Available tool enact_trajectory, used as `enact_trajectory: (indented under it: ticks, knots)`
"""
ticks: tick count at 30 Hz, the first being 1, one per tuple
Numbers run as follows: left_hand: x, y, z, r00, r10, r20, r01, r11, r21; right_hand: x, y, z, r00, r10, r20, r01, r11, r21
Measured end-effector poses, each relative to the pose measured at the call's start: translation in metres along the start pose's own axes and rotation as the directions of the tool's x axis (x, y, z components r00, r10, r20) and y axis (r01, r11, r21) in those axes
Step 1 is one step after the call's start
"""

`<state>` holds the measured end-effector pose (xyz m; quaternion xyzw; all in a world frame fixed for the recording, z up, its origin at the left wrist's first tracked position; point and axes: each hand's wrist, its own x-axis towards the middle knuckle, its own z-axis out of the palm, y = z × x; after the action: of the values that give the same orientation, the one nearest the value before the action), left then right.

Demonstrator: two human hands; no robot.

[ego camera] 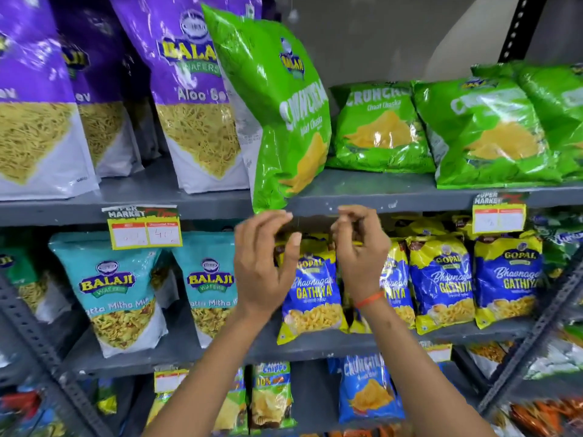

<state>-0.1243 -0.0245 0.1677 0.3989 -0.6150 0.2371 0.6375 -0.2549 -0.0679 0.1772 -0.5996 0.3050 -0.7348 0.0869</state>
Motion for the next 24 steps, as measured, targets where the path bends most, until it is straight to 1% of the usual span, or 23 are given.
enact_trajectory:
  ticks: [1,2,3,5,6,7,9,11,13,14,16,18,21,24]
  knots:
    - [0.018,0.006,-0.002,0.997,0.032,-0.064,-0.031,0.999,0.023,0.018,-0.011,0.002,0.999,-0.019,-0.036,0.02,0.999,0.043]
    - [0.035,0.01,-0.003,0.992,0.038,-0.119,-0.031,0.998,0.054,0.035,-0.02,0.005,0.997,-0.043,-0.062,0.047,0.996,0.073]
    - [0.05,0.013,-0.001,0.986,0.015,-0.163,-0.002,0.997,0.081,0.051,-0.026,0.009,0.994,-0.071,-0.08,0.077,0.994,0.08]
    - [0.073,0.015,0.005,0.971,-0.099,-0.216,0.121,0.989,0.09,0.079,-0.029,0.019,0.991,-0.106,-0.085,0.11,0.993,0.042]
    - [0.08,0.014,0.009,0.964,-0.161,-0.213,0.182,0.98,0.08,0.091,-0.028,0.025,0.994,-0.084,-0.067,0.086,0.996,0.034]
    - [0.083,0.014,0.013,0.958,-0.212,-0.191,0.23,0.97,0.075,0.102,-0.024,0.032,0.999,-0.031,-0.035,0.032,0.998,0.045]
    - [0.083,0.012,0.021,0.944,-0.307,-0.117,0.317,0.945,0.078,0.117,-0.015,0.047,0.989,0.129,0.074,-0.135,0.988,0.071]
    - [0.079,0.011,0.027,0.917,-0.397,-0.046,0.399,0.912,0.093,0.126,-0.007,0.054,0.929,0.302,0.216,-0.314,0.949,0.023]
    - [0.077,0.008,0.029,0.903,-0.429,-0.007,0.426,0.894,0.141,0.128,-0.003,0.053,0.847,0.409,0.338,-0.418,0.907,-0.051]
    - [0.076,0.006,0.029,0.9,-0.436,0.004,0.429,0.889,0.161,0.126,-0.001,0.052,0.817,0.433,0.38,-0.444,0.894,-0.063]
    - [0.077,0.004,0.029,0.889,-0.457,0.022,0.447,0.878,0.173,0.123,-0.001,0.049,0.803,0.428,0.416,-0.45,0.892,-0.05]
    - [0.079,0.003,0.029,0.881,-0.473,0.027,0.463,0.872,0.161,0.12,-0.002,0.046,0.824,0.373,0.427,-0.403,0.915,-0.02]
    - [0.082,0.008,0.026,0.864,-0.503,0.024,0.501,0.863,0.074,0.12,-0.005,0.039,0.851,0.32,0.418,-0.36,0.933,0.02]
    - [0.086,0.017,0.024,0.877,-0.48,0.009,0.48,0.877,-0.021,0.125,-0.004,0.025,0.896,0.247,0.369,-0.277,0.961,0.029]
